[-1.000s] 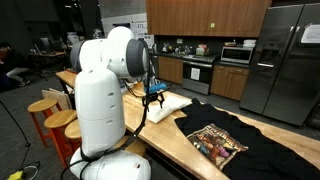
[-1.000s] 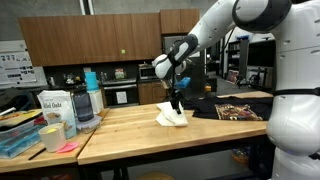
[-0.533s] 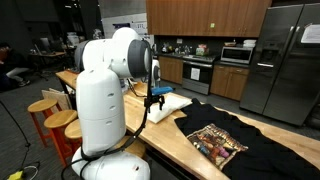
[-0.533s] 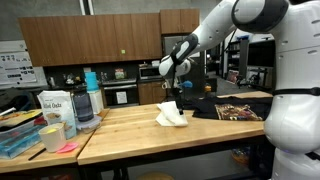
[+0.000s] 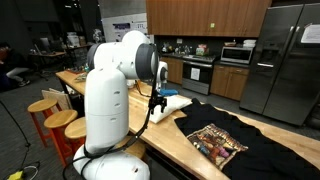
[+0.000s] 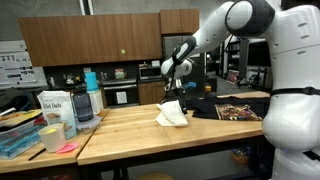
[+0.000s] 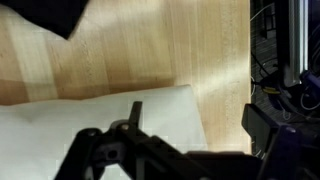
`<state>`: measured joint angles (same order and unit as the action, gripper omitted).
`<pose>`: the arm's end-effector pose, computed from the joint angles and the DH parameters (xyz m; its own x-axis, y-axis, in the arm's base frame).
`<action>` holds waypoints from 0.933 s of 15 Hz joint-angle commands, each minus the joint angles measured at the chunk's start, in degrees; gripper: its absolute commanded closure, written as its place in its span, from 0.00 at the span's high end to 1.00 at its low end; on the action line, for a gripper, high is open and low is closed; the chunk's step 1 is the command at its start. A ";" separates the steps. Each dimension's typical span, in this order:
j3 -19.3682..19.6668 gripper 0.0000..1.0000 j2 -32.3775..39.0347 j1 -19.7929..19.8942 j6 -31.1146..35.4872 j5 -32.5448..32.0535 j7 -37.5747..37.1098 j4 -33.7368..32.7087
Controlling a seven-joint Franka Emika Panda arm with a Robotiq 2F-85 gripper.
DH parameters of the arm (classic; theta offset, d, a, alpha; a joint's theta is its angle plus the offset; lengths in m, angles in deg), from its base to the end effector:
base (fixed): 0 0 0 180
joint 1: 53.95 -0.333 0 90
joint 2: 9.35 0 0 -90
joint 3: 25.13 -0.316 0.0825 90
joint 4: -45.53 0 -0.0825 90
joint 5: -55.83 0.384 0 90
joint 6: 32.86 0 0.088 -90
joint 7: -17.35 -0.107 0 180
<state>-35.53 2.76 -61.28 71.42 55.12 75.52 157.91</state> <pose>0.5305 0.1657 0.3462 0.2090 0.9653 -0.1569 0.9193 -0.2486 -0.3051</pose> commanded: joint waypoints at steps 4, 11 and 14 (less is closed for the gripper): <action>-0.76 1.00 8.31 0.45 -6.21 1.41 4.87 -10.85; -0.53 1.00 17.65 -0.76 -10.07 -0.17 0.30 -22.16; 0.12 1.00 20.27 -1.77 -8.23 -2.07 -4.85 -25.05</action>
<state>-36.11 20.05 -62.00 63.37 54.88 75.23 137.32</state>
